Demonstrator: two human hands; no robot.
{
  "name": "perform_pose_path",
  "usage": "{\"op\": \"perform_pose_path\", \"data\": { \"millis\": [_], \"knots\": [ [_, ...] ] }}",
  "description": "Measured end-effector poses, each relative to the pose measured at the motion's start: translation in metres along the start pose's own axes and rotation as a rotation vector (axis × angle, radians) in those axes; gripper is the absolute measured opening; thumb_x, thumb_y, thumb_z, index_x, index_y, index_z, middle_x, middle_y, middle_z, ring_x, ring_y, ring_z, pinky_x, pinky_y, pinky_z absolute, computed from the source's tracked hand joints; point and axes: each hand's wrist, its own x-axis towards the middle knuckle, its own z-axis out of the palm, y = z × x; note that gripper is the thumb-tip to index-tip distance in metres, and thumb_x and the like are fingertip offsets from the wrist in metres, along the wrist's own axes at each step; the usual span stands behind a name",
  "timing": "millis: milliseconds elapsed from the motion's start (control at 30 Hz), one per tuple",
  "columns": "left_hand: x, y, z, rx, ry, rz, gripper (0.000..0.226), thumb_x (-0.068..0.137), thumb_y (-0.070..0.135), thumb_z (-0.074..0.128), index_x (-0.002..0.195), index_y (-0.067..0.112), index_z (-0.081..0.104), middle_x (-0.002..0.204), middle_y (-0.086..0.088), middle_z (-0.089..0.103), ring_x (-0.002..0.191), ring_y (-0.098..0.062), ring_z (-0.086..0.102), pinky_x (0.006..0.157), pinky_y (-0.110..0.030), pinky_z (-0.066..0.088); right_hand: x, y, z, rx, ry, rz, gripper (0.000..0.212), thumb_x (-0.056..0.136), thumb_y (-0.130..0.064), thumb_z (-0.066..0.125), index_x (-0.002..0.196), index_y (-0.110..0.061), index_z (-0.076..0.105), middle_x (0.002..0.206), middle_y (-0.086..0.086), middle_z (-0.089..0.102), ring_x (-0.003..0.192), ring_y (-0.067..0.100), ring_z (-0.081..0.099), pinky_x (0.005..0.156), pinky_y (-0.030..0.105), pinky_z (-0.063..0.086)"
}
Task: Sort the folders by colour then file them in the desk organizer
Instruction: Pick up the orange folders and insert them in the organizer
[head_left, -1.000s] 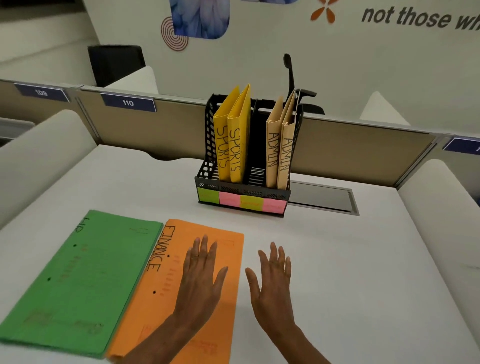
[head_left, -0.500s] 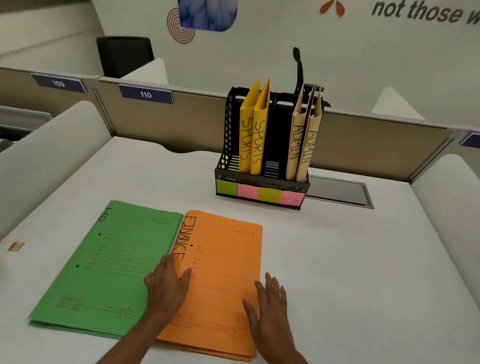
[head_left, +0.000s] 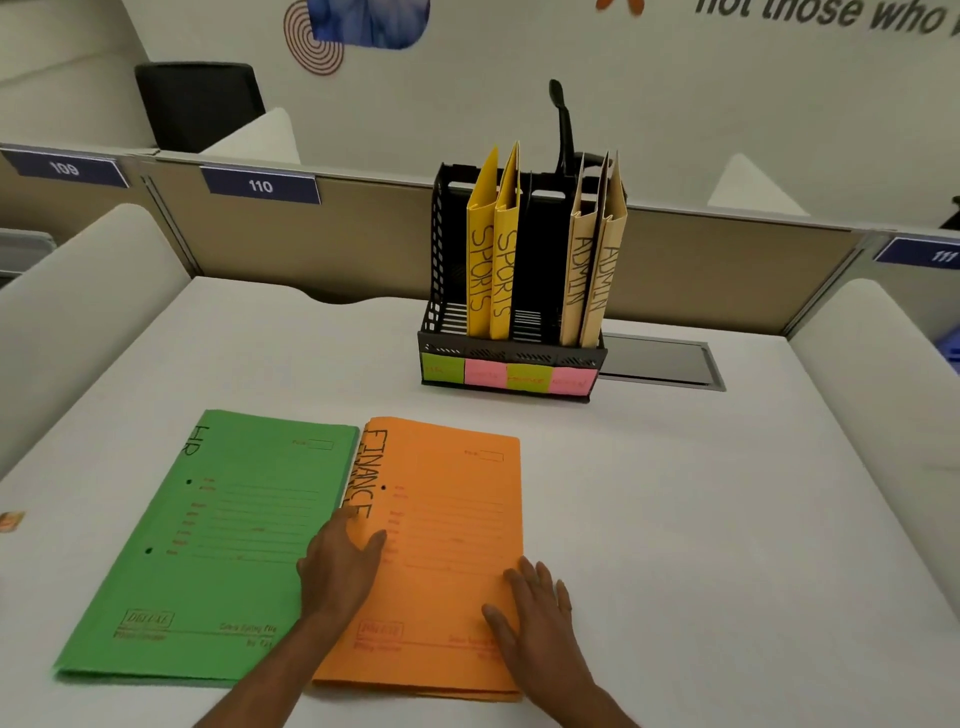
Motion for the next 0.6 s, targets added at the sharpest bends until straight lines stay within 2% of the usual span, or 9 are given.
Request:
{"op": "perform_pose_path", "data": {
  "millis": [167, 267, 333, 400, 500, 600],
  "knots": [
    [-0.006, 0.011, -0.008, -0.287, 0.08, -0.023, 0.058, 0.083, 0.022, 0.08, 0.134, 0.016, 0.052, 0.125, -0.017, 0.062, 0.106, -0.036, 0.062, 0.086, -0.048, 0.055, -0.001, 0.008, -0.002, 0.03, -0.031, -0.054, 0.074, 0.095, -0.07, 0.021, 0.156, -0.029, 0.014, 0.167, -0.005, 0.0, 0.153, 0.017, -0.007, 0.121, 0.042, -0.01],
    [-0.009, 0.017, -0.015, -0.495, 0.013, -0.14, 0.059, 0.083, 0.021, 0.08, 0.135, 0.013, 0.053, 0.131, -0.018, 0.06, 0.11, -0.036, 0.063, 0.091, -0.051, 0.056, -0.002, 0.012, -0.008, 0.056, -0.046, -0.089, 0.073, 0.097, -0.068, 0.023, 0.157, -0.029, 0.014, 0.167, -0.005, 0.001, 0.154, 0.018, -0.005, 0.122, 0.041, -0.009],
    [-0.015, 0.02, -0.019, -0.591, -0.023, -0.161, 0.055, 0.083, 0.016, 0.08, 0.132, 0.008, 0.057, 0.128, -0.019, 0.065, 0.111, -0.035, 0.065, 0.095, -0.053, 0.055, -0.003, 0.013, -0.014, 0.096, -0.058, -0.104, 0.07, 0.098, -0.065, 0.026, 0.156, -0.027, 0.018, 0.167, -0.005, 0.005, 0.154, 0.019, -0.002, 0.122, 0.042, -0.006],
    [-0.024, 0.023, -0.023, -0.62, -0.005, -0.132, 0.051, 0.083, 0.013, 0.079, 0.129, 0.006, 0.059, 0.122, -0.018, 0.068, 0.106, -0.035, 0.068, 0.092, -0.05, 0.056, -0.003, 0.013, -0.022, 0.157, -0.061, -0.116, 0.064, 0.099, -0.062, 0.03, 0.152, -0.026, 0.026, 0.165, -0.005, 0.015, 0.153, 0.021, 0.006, 0.124, 0.044, 0.001],
    [-0.045, 0.029, -0.026, -0.66, 0.076, -0.073, 0.05, 0.084, 0.015, 0.078, 0.13, 0.011, 0.059, 0.111, -0.014, 0.072, 0.091, -0.027, 0.072, 0.075, -0.034, 0.058, -0.005, 0.012, -0.032, 0.287, -0.022, -0.124, 0.052, 0.098, -0.056, 0.041, 0.14, -0.026, 0.038, 0.148, -0.004, 0.041, 0.14, 0.023, 0.036, 0.118, 0.043, 0.025],
    [-0.064, 0.032, -0.027, -0.704, 0.157, -0.016, 0.048, 0.084, 0.019, 0.078, 0.128, 0.019, 0.06, 0.098, 0.001, 0.074, 0.082, -0.013, 0.073, 0.061, -0.025, 0.058, -0.005, 0.008, -0.04, 0.461, -0.024, -0.041, 0.061, 0.097, -0.056, 0.047, 0.147, -0.025, 0.034, 0.148, -0.004, 0.043, 0.133, 0.019, 0.045, 0.11, 0.035, 0.037]
  ]
}}
